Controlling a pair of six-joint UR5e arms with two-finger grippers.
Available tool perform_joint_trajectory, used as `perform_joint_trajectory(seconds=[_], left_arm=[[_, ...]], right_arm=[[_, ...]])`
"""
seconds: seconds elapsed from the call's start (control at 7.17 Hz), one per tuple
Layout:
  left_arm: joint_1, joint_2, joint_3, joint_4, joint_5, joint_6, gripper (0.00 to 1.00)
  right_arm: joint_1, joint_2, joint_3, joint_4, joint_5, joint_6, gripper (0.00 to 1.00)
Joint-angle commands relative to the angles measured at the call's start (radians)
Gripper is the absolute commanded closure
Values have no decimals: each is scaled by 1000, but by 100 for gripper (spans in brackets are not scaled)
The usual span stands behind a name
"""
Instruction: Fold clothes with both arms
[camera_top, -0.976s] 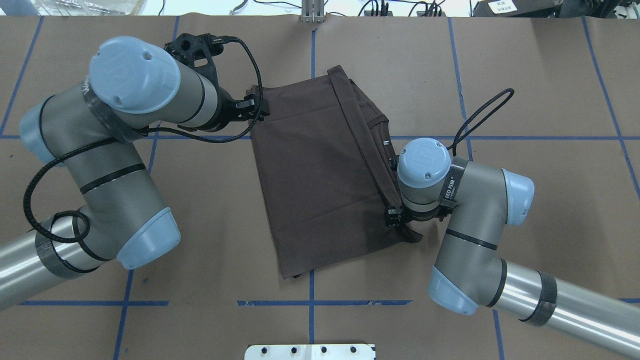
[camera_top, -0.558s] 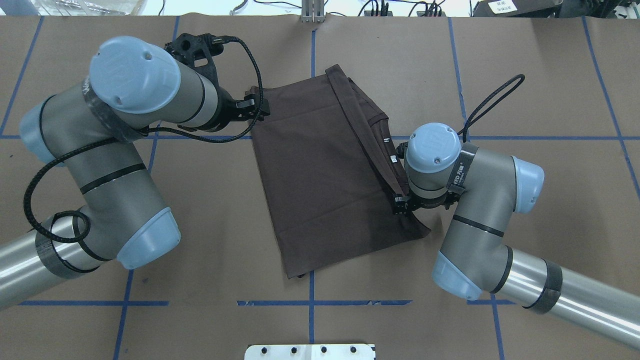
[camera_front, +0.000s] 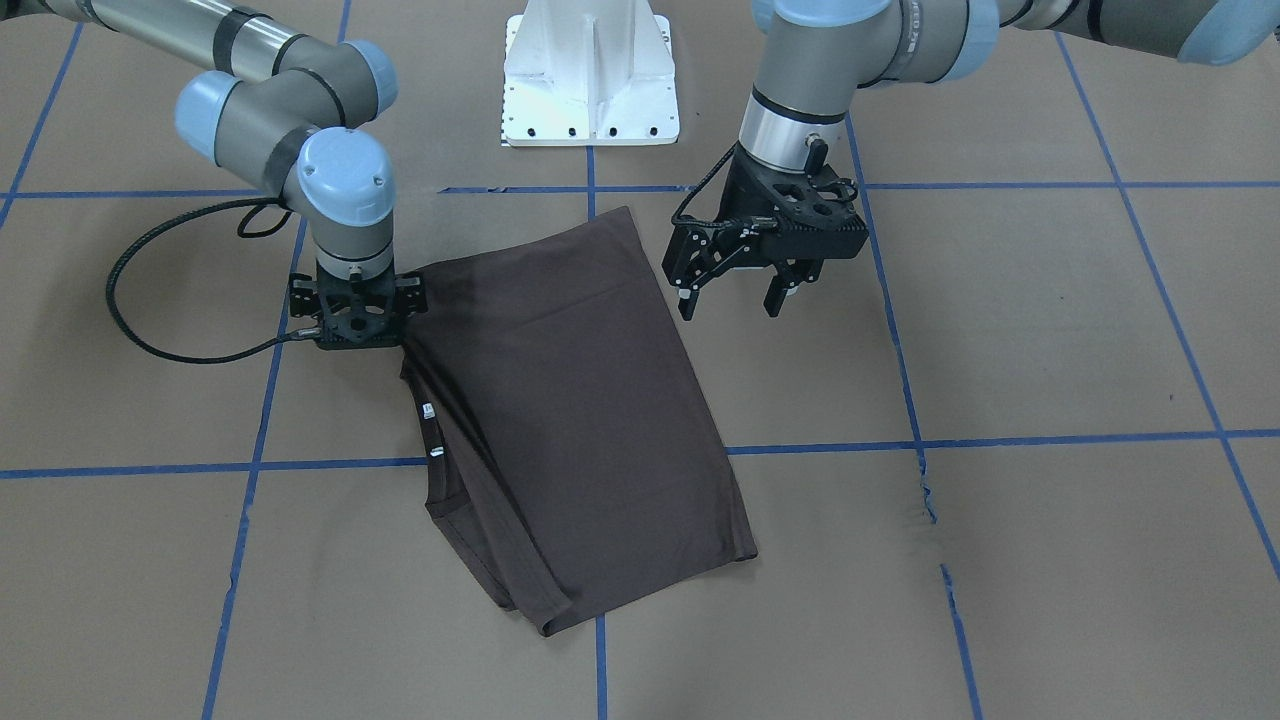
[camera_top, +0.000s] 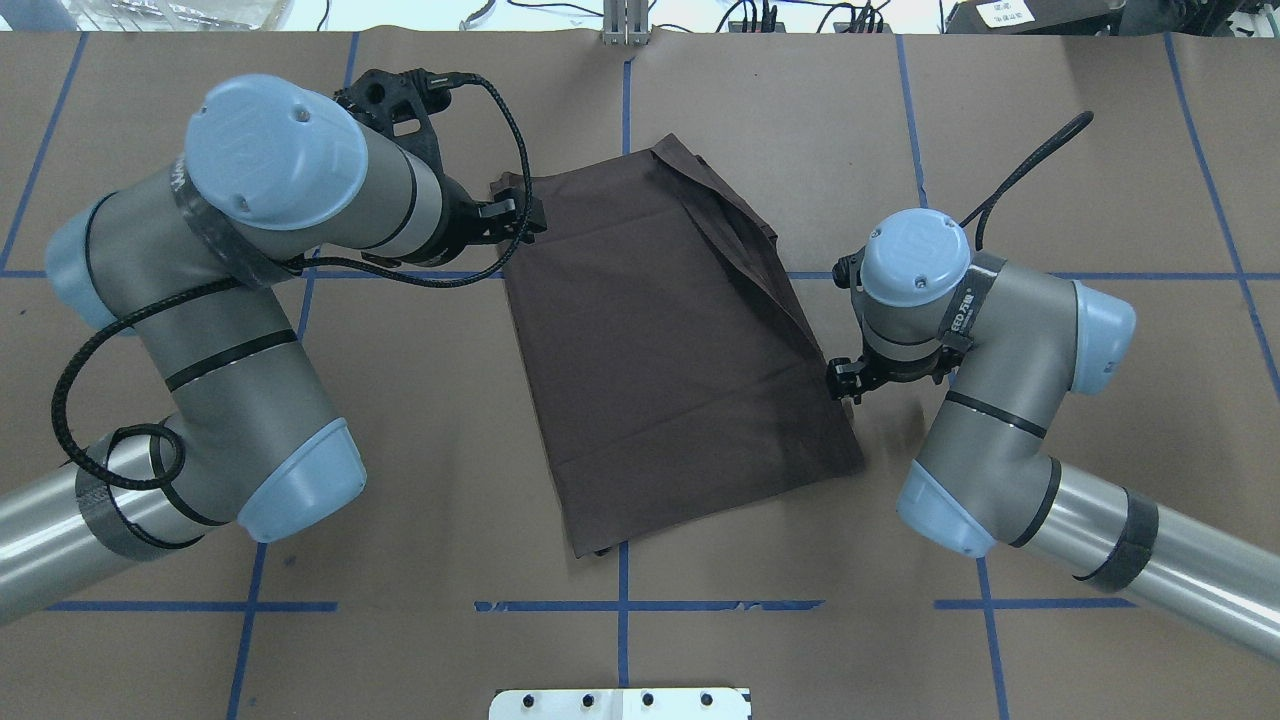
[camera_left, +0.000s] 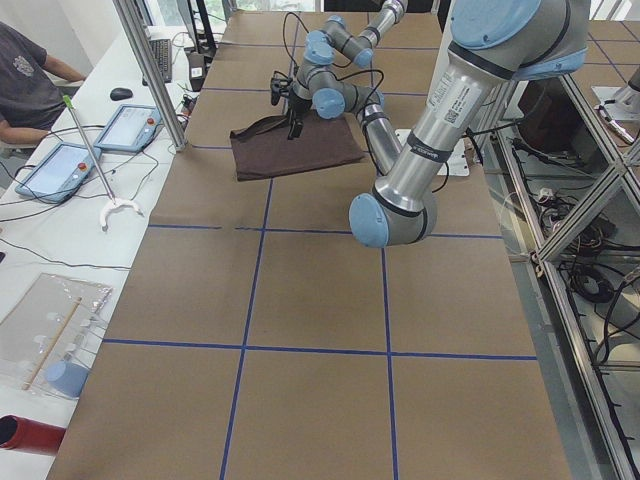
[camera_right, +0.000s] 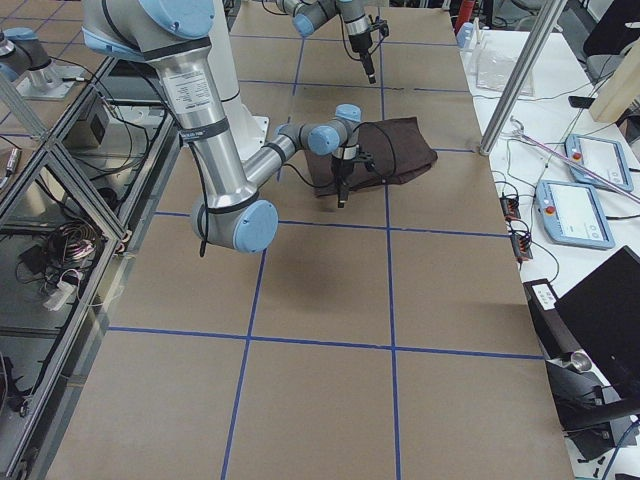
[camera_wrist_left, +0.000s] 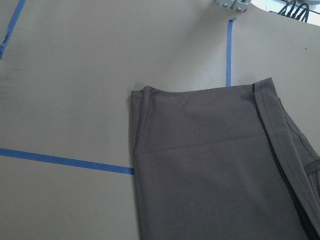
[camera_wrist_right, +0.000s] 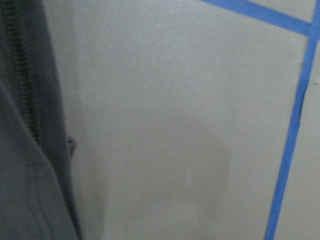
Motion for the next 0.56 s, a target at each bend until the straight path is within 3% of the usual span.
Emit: perform_joint_trajectory(seconds=[0.0, 0.28, 0.42], left_arm=[[1, 0, -16, 2, -1, -7, 0], [-1, 8, -57, 6, -1, -8, 0], [1, 11, -64, 6, 0, -8, 0]], right_arm=[[60, 30, 0, 7, 56, -40, 0], [68, 145, -33, 24, 61, -26, 0], [71, 217, -143, 126, 61, -14, 0]])
